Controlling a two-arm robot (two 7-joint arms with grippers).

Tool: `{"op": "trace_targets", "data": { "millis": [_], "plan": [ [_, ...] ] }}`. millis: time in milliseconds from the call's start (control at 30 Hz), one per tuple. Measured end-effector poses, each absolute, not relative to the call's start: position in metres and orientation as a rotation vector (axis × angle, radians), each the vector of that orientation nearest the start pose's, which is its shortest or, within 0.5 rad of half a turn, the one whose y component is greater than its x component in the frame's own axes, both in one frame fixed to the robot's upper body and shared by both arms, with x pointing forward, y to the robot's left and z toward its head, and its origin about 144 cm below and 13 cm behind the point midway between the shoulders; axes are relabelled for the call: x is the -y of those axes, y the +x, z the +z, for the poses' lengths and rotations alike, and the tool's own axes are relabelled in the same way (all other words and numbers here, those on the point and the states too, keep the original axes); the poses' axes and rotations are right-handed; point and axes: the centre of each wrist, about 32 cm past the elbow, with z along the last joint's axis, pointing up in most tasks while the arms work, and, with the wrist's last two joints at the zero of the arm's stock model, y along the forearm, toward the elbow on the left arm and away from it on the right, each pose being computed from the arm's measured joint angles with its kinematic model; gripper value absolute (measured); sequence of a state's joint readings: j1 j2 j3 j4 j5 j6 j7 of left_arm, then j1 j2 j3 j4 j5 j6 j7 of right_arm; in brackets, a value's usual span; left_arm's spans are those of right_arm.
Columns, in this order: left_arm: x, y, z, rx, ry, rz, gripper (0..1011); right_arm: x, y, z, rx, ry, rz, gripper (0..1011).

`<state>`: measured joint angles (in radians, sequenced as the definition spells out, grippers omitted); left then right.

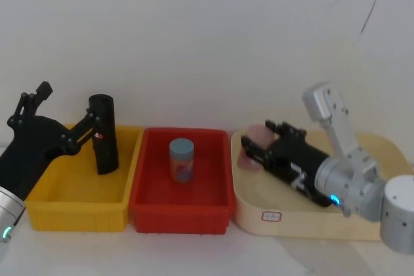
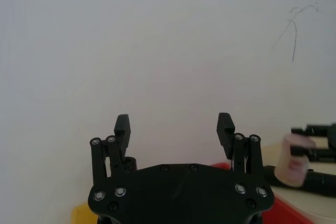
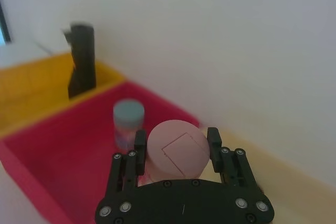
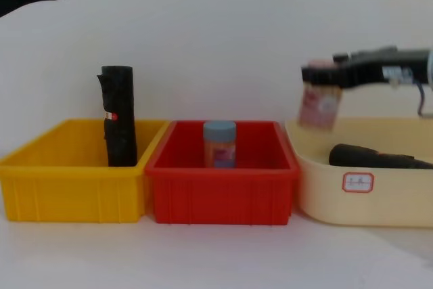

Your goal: Pick up the garbage bag with the one hand and transfer it to the other hand.

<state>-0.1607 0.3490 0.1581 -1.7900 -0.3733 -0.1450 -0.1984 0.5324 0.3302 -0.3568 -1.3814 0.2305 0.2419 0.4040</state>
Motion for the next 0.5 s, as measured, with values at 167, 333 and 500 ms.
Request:
{"op": "trace_targets", "data": {
  "millis": [167, 333, 500],
  "plan": [
    [-0.258, 0.483, 1.264, 0.343, -0.335, 1.121, 1001, 0.241, 0.576, 1.254, 0.117, -0.245, -0.966, 672],
    [-0.258, 0.483, 1.264, 0.343, -0.335, 1.121, 1001, 0.242, 0.572, 1.244, 0.101, -0.278, -0.996, 711],
    [-0.258, 0.483, 1.264, 0.343, -0.335, 1.121, 1001, 0.242, 0.567, 1.239, 0.094, -0.288, -1.029, 856]
  ]
}}
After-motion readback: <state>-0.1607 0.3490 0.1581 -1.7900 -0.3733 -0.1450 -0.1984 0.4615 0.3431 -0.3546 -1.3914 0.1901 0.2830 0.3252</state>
